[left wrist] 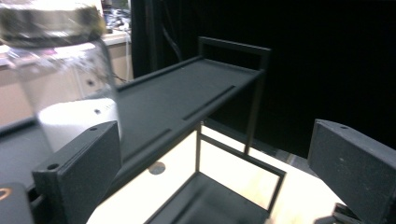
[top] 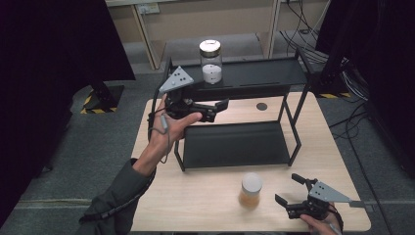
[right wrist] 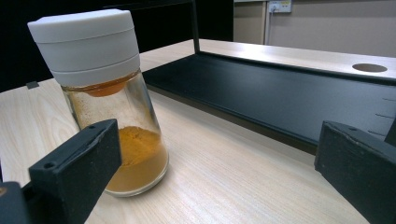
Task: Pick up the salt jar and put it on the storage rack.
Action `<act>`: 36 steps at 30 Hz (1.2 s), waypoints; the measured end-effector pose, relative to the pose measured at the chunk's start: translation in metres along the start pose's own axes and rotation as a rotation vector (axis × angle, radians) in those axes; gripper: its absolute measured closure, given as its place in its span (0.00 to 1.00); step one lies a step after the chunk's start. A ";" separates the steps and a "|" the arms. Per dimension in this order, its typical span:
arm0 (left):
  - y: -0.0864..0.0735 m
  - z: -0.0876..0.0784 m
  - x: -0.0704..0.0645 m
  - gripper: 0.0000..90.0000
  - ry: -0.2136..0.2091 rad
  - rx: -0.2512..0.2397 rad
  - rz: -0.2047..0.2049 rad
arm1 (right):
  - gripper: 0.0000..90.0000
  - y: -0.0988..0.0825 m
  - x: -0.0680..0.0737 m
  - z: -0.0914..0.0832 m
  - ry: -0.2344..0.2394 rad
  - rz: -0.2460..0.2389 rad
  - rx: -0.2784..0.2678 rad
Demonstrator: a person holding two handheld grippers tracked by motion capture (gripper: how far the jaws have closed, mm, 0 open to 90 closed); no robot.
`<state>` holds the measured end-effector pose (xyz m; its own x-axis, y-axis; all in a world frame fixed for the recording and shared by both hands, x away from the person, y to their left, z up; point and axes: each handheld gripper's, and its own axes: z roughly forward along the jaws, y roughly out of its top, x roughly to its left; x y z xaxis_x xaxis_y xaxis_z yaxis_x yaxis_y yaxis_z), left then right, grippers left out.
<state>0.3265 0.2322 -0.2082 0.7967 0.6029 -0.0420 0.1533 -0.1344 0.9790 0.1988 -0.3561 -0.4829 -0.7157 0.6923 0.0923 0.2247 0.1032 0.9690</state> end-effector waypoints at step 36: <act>-0.122 -0.010 -0.005 0.02 -0.090 -0.041 -0.081 | 0.01 0.000 0.000 0.000 0.002 -0.003 0.004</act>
<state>0.2978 0.2539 -0.3257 0.8323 0.5371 -0.1371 0.1968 -0.0551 0.9789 0.1993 -0.3560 -0.4831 -0.7175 0.6907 0.0899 0.2252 0.1079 0.9683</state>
